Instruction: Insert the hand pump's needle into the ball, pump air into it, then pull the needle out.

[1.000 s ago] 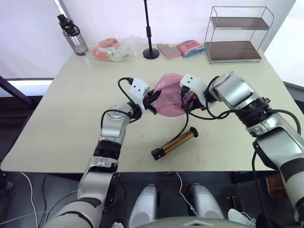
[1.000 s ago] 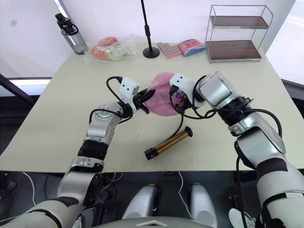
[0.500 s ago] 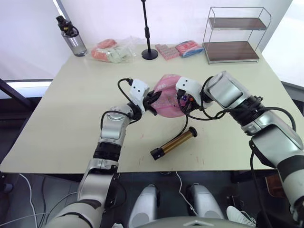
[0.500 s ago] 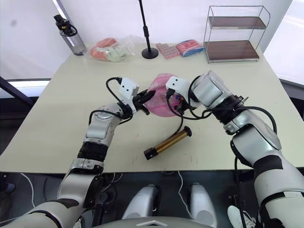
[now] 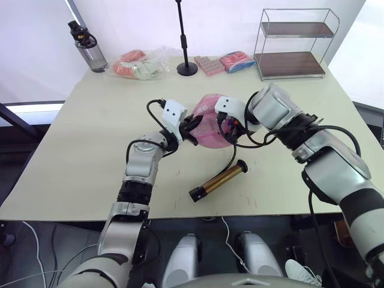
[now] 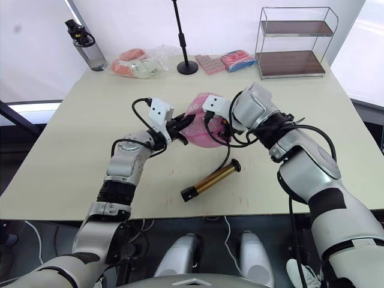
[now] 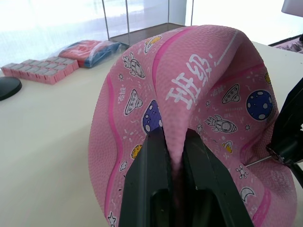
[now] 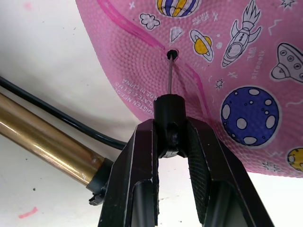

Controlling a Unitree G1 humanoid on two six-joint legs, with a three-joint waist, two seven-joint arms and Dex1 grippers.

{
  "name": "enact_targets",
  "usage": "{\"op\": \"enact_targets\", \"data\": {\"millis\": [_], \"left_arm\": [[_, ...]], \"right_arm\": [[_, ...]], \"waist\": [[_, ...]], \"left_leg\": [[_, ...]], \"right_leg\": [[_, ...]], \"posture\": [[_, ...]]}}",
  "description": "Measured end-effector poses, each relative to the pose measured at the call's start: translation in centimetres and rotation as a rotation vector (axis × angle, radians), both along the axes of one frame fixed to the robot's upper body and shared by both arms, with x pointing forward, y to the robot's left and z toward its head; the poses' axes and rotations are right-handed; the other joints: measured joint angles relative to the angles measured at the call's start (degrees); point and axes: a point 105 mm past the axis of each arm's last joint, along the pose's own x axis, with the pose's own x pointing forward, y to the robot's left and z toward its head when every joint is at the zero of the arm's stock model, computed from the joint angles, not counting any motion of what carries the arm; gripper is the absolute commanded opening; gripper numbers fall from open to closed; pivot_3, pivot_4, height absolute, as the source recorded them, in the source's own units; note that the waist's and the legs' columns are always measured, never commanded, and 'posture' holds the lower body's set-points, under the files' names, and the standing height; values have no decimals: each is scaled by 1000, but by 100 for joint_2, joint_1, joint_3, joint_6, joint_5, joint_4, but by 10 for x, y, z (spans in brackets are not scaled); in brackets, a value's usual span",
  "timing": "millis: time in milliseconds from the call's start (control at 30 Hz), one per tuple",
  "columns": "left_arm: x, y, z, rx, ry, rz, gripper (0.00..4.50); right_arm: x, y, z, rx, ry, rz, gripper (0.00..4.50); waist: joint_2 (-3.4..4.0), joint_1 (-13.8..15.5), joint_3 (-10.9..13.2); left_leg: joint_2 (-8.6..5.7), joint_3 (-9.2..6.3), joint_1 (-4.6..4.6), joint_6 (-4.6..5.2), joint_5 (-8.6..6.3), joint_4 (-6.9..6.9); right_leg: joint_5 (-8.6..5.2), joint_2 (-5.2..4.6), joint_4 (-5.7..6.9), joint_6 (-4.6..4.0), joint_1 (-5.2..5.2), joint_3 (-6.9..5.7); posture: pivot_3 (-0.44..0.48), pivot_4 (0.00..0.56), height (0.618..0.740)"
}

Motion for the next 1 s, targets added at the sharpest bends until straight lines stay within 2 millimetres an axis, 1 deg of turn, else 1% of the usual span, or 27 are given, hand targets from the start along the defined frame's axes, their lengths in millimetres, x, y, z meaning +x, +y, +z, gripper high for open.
{"op": "enact_targets", "data": {"millis": [233, 733, 800, 900, 1000], "left_arm": [[1, 1, -1, -39, 37, 35, 17], [3, 3, -3, -78, 80, 69, 17], [3, 3, -3, -80, 83, 68, 17], [3, 2, -4, -81, 89, 68, 17], [3, 2, -4, -82, 90, 68, 17]], "right_arm": [[4, 7, 2, -20, -9, 4, 322], [7, 14, 8, -1, -34, 23, 322], [7, 16, 9, 0, -41, 26, 322], [7, 22, 16, 0, -63, 39, 322], [7, 23, 16, -5, -66, 40, 322]], "waist": [[1, -1, -1], [2, -3, -3], [2, -3, -3], [2, 0, -3], [3, 0, -3]], "left_leg": [[-1, -4, 0, -1, 1, 0], [-2, -8, 1, -4, 2, -1], [-2, -8, 1, -4, 2, -1], [-2, -11, 1, -4, 2, -2], [-4, -12, -1, -4, 2, -2]], "right_leg": [[0, 0, 0, 0, 1, -2], [0, 1, 0, 0, 3, -5], [0, 1, 0, 0, 3, -5], [-1, 1, 0, -1, 3, -7], [-1, 0, -2, -1, 3, -7]], "posture": [[0, 150, 731], [0, 150, 731], [0, 150, 731], [0, 150, 731], [0, 150, 731]]}}
